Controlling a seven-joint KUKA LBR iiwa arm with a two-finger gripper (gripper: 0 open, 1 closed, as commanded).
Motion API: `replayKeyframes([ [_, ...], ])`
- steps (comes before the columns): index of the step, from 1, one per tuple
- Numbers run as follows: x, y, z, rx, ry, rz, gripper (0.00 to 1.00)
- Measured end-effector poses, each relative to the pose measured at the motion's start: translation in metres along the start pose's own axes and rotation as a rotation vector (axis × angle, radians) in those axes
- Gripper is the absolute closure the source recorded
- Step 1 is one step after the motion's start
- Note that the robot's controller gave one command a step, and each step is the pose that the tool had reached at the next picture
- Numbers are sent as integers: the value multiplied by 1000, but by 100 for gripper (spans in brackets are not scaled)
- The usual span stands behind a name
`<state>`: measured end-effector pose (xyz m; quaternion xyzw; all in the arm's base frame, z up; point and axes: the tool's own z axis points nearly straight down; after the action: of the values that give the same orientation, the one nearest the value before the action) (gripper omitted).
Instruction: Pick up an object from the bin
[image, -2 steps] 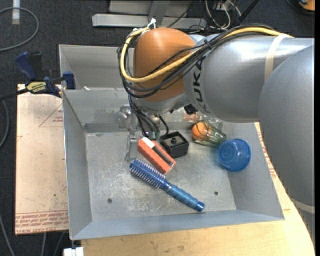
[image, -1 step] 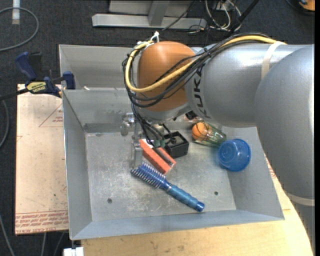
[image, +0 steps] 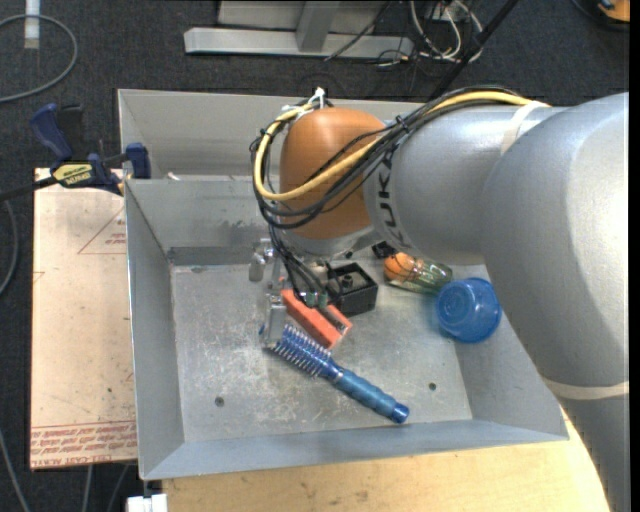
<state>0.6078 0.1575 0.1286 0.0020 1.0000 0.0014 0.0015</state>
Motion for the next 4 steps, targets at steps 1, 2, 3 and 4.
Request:
replayKeyframes([
  [1, -9, -15, 23, 0, 2, 193, 0],
  [2, 4, -41, 28, -3, -3, -31, 0],
  [3, 5, -58, 38, -2, -1, -215, 0],
  [4, 15, -94, 41, -8, -6, -46, 0],
])
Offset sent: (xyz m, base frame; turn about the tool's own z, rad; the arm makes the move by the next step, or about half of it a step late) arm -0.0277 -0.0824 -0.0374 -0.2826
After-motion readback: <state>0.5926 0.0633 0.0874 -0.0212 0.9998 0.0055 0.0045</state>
